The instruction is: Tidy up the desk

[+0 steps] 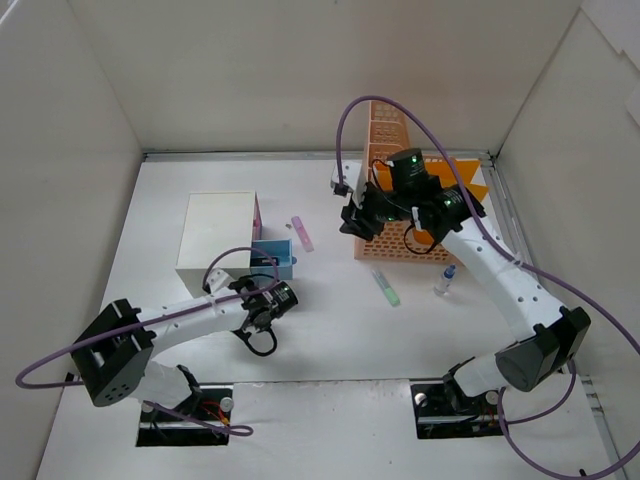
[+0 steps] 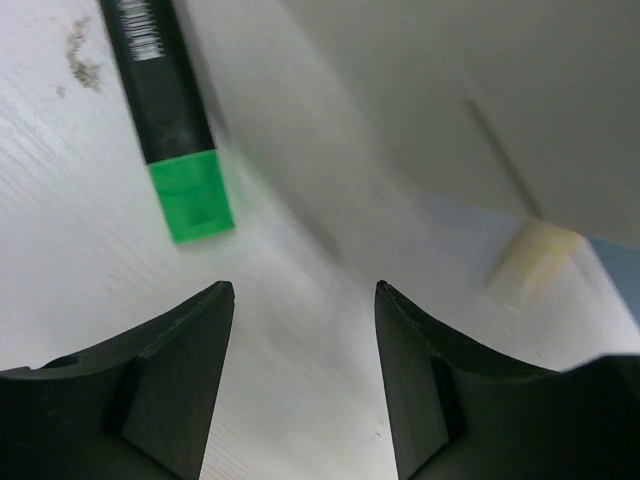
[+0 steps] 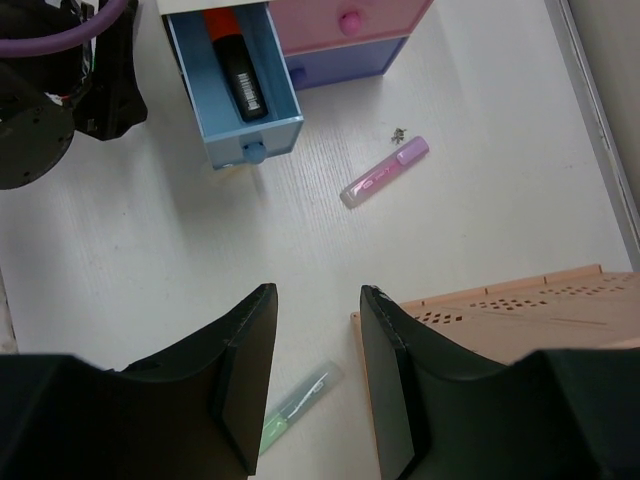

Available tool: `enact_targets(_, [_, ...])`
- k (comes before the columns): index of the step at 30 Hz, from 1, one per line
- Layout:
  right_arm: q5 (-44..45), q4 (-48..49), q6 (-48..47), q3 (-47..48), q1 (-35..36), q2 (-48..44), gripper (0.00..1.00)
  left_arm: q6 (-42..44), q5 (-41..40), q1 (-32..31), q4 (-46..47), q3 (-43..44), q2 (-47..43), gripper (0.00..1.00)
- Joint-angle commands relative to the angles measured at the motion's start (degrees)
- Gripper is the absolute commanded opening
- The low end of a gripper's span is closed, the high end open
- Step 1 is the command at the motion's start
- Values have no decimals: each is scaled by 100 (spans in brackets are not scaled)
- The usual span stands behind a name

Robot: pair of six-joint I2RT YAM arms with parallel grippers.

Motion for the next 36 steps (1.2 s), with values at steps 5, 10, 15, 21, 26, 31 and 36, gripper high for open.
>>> enact_targets(5, [-140, 341, -126, -54, -175, -296, 37, -1186, 305, 217, -246, -460, -238, 52])
enact_targets(10, [-219, 359, -118, -124, -246, -296, 37, -1398, 191, 217, -423, -565, -414, 51])
enact_targets(15, [-236, 359, -135, -115, -298, -305, 37, -1583, 173, 287, -572, -644, -457, 51])
enact_targets(21, [-307, 350, -144, -115, -395, -305, 37, -1539, 41, 516, -669, -697, -405, 46])
enact_targets(26, [-316, 350, -135, -115, -422, -340, 37, -1486, 15, 648, -853, -434, -89, 43])
enact_targets(31, [-368, 350, -135, -98, -536, -401, 37, -1293, -73, 700, -959, -214, 254, 42])
enact_targets(36, [-438, 359, -135, -98, -650, -454, 37, -1074, -152, 753, -985, -100, 438, 32])
